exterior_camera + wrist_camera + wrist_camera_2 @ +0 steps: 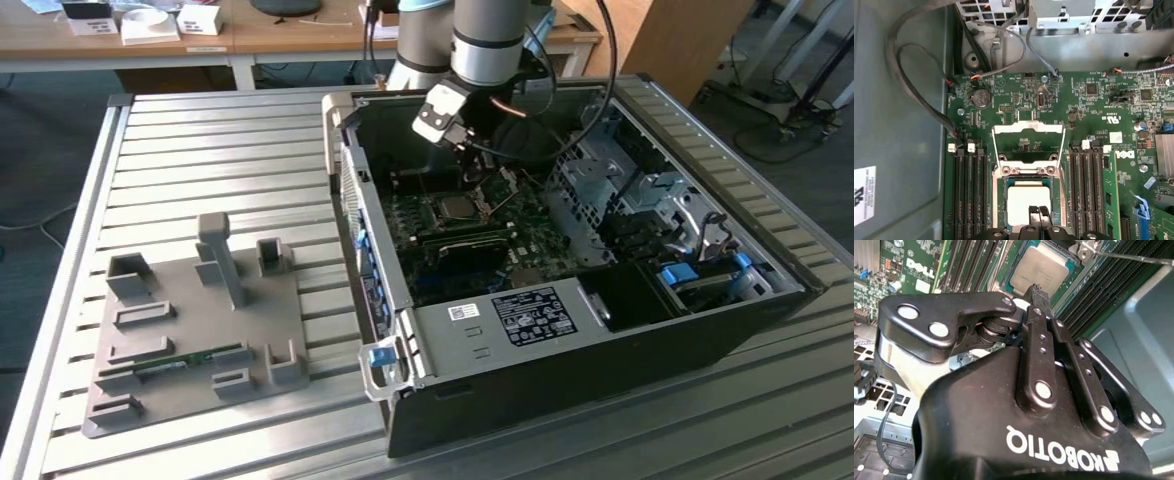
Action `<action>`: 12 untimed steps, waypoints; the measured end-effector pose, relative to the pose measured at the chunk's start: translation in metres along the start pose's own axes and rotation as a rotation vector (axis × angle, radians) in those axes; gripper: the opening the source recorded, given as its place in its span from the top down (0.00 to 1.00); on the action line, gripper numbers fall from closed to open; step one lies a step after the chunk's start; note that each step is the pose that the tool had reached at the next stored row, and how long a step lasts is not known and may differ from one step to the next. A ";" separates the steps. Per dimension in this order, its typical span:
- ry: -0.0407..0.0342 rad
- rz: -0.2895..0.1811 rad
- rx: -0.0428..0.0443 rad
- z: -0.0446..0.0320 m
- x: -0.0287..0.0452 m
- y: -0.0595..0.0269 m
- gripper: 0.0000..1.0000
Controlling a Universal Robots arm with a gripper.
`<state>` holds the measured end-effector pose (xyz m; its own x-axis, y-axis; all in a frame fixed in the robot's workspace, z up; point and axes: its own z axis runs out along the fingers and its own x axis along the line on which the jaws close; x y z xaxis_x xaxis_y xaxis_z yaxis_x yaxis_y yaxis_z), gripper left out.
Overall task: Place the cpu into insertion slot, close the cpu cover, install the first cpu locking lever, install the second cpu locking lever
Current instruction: 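Place the cpu into insertion slot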
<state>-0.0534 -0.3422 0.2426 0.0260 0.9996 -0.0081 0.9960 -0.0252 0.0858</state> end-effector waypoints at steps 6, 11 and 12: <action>-0.0059 0.000 0.0003 0.0055 0.0000 -0.0018 0.89; -0.0063 -0.001 0.0003 0.0056 0.0000 -0.0018 0.89; -0.0061 -0.001 0.0033 0.0058 0.0001 -0.0018 0.89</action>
<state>-0.0547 -0.3422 0.2366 0.0260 0.9996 -0.0142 0.9963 -0.0247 0.0825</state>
